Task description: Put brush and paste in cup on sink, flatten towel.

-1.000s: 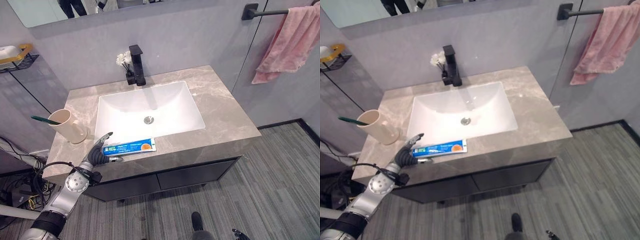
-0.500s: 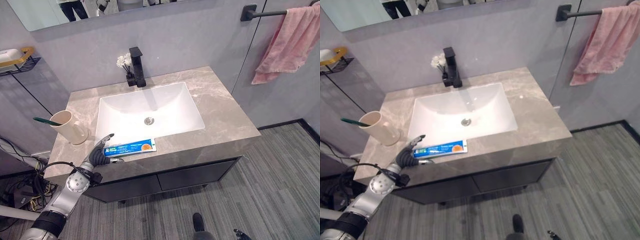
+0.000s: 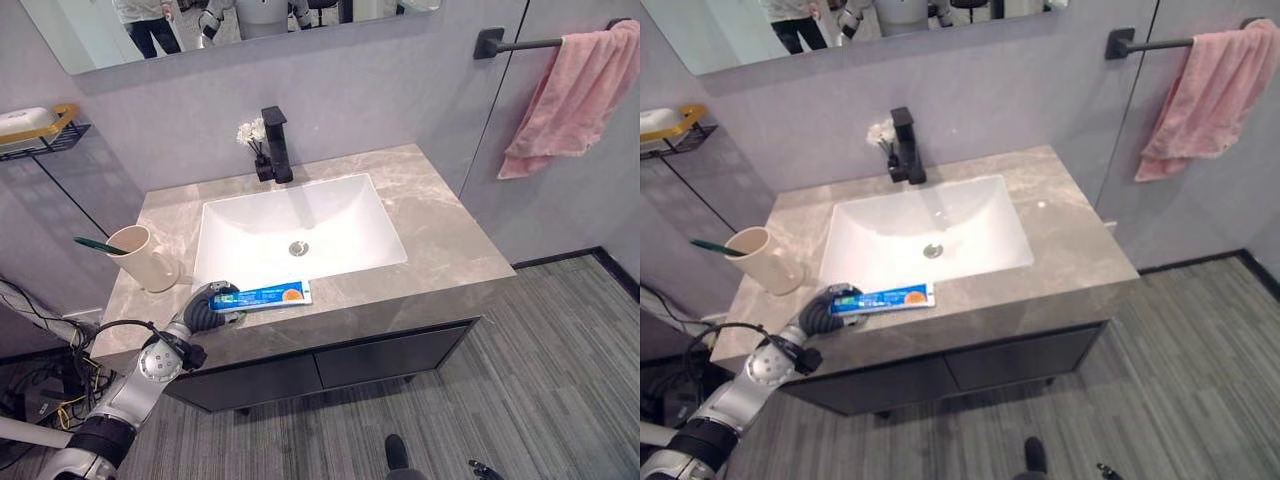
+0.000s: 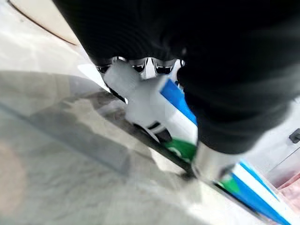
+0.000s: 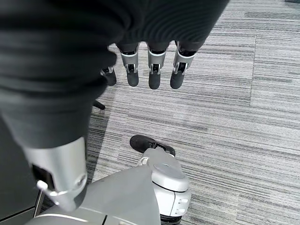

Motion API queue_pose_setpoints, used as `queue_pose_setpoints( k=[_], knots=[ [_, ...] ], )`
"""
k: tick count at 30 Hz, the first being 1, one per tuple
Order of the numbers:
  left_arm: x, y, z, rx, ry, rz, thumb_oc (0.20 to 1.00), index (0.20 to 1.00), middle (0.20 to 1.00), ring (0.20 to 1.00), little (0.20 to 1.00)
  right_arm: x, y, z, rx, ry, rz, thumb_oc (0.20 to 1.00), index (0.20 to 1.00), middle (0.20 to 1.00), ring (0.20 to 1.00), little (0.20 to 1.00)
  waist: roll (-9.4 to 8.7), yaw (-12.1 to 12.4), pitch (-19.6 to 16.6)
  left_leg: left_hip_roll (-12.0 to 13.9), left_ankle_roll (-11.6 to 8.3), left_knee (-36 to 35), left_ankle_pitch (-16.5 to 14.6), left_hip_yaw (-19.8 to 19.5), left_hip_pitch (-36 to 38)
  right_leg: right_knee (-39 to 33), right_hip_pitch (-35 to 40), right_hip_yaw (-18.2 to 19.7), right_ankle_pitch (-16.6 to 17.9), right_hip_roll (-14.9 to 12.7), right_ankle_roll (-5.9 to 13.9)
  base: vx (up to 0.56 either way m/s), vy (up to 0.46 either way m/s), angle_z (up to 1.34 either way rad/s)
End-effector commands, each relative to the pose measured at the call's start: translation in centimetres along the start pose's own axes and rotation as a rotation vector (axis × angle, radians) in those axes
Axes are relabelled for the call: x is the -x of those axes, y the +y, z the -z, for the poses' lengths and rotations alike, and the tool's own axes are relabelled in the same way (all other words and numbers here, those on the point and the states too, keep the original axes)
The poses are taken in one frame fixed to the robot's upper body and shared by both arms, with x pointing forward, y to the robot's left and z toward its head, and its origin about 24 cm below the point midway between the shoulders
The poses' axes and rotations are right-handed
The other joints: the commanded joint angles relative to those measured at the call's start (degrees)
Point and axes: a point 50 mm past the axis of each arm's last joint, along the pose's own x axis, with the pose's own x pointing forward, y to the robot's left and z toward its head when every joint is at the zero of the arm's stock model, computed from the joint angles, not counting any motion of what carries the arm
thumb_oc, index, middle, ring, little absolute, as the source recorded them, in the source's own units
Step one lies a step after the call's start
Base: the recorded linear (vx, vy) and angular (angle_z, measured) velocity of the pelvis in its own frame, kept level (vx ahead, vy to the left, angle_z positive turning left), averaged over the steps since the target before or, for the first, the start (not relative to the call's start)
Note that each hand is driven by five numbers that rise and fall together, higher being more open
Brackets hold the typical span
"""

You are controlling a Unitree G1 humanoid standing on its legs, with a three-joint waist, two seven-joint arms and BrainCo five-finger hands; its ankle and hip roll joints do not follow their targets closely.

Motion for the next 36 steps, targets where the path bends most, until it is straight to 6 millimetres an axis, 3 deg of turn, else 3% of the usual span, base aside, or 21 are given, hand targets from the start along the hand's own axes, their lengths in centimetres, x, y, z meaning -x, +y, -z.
queue_pose_setpoints(
  k=[1,7,12,20,23,26,28,31,33,35,36],
  knots=[
    [-0.5,2.0,-0.5,-0.081,-0.030,-0.008,0.322,0.322,0.322,0.322,0.322,-0.2,-0.6,-0.6,-0.022,-0.004,0.015,1.000,1.000,1.000,1.000,1.000,-2.27,-0.51,1.42,2.79,-1.59,0.62,-0.40,-1.56,0.30,0.42,-0.11,2.45,2.48,-5.01,5.16,0.00,0.000,0.00],
    [-0.4,1.8,-0.4,-0.099,-0.026,0.001,0.200,0.200,0.200,0.200,0.200,-0.2,-0.9,0.0,-0.060,0.031,0.032,1.000,1.000,1.000,1.000,1.000,-2.00,-0.38,1.27,2.91,-1.59,0.62,-0.58,-1.56,0.83,0.42,0.34,2.45,2.24,-4.94,5.15,0.00,0.001,-0.01],
    [-0.4,1.9,-0.7,-0.136,-0.040,0.008,0.200,0.200,0.200,0.200,0.200,0.0,-1.3,1.2,-0.145,0.087,0.061,1.000,1.000,1.000,1.000,1.000,-1.84,-0.25,1.04,3.06,-1.59,0.62,-0.70,-1.62,1.20,0.42,0.83,2.31,1.95,-4.87,5.13,0.00,0.000,0.00],
    [-0.6,3.7,-2.1,-0.269,-0.102,-0.078,0.200,0.200,0.200,0.200,0.200,0.5,-2.6,3.3,-0.452,0.179,0.170,1.000,1.000,1.000,1.000,1.000,-2.30,0.08,0.10,3.74,-1.82,0.62,-1.01,-2.37,1.96,0.42,2.49,1.21,0.99,-4.64,4.84,0.00,-0.006,0.01],
    [-0.5,5.8,-3.7,-0.375,-0.171,-0.187,0.200,0.200,0.200,0.200,0.200,0.8,-4.7,3.8,-0.646,0.182,0.281,1.000,1.000,1.000,1.000,1.000,-2.82,0.39,-0.52,4.06,-2.01,0.62,-1.19,-2.74,2.30,0.42,3.29,0.57,0.55,-4.57,4.90,-0.01,-0.016,0.08],
    [-0.3,7.0,-4.8,-0.401,-0.216,-0.259,0.200,0.200,0.200,0.200,0.200,1.0,-6.5,3.8,-0.720,0.159,0.348,1.000,1.000,1.000,1.000,1.000,-3.12,0.53,-0.65,4.16,-2.09,0.62,-1.24,-3.04,2.35,0.42,3.68,0.30,0.32,-4.55,4.87,-0.01,-0.011,0.10],
    [-0.3,9.3,-7.0,-0.425,-0.297,-0.394,0.200,0.200,0.200,0.200,0.200,1.8,-10.2,4.0,-0.719,0.135,0.457,1.000,1.000,1.000,1.000,1.000,-3.91,0.60,-1.07,4.40,-2.20,0.62,-1.24,-3.42,2.27,0.42,4.10,-0.13,0.25,-4.62,4.84,-0.03,-0.017,0.09],
    [-0.2,10.7,-10.0,-0.327,-0.423,-0.542,0.200,0.200,0.200,0.200,0.200,3.3,-14.9,3.8,-0.757,0.106,0.642,1.000,1.000,1.000,1.000,1.000,-4.44,0.68,-1.34,4.40,-2.18,0.62,-1.31,-3.89,2.21,0.42,4.62,-0.76,0.27,-4.87,4.84,-0.02,-0.004,0.07],
    [0.4,11.3,-12.2,-0.202,-0.534,-0.655,0.200,0.200,0.200,0.200,0.200,4.1,-17.9,2.3,-0.793,0.023,0.755,1.000,1.000,1.000,1.000,1.000,-4.53,0.37,-1.33,4.33,-2.11,0.62,-1.08,-4.12,2.16,0.42,4.94,-1.12,0.50,-5.03,4.71,-0.02,0.003,0.10],
    [0.9,12.1,-13.5,-0.207,-0.593,-0.728,0.200,0.200,0.200,0.200,0.200,5.2,-21.0,-1.4,-0.761,-0.173,0.859,1.000,1.000,1.000,1.000,1.000,-4.60,-0.11,-1.66,4.32,-2.08,0.62,-1.50,-4.24,2.18,0.42,5.04,-1.07,0.24,-5.08,4.76,0.01,0.005,0.11],
    [0.9,12.1,-13.5,-0.207,-0.593,-0.731,0.200,0.200,0.200,0.200,0.200,5.2,-20.9,-1.5,-0.759,-0.172,0.862,1.000,1.000,1.000,1.000,1.000,-4.53,-0.17,-1.59,4.33,-2.07,0.62,-1.51,-4.28,2.18,0.42,5.08,-1.11,0.23,-5.08,4.77,-0.01,0.006,0.07]
  ],
)
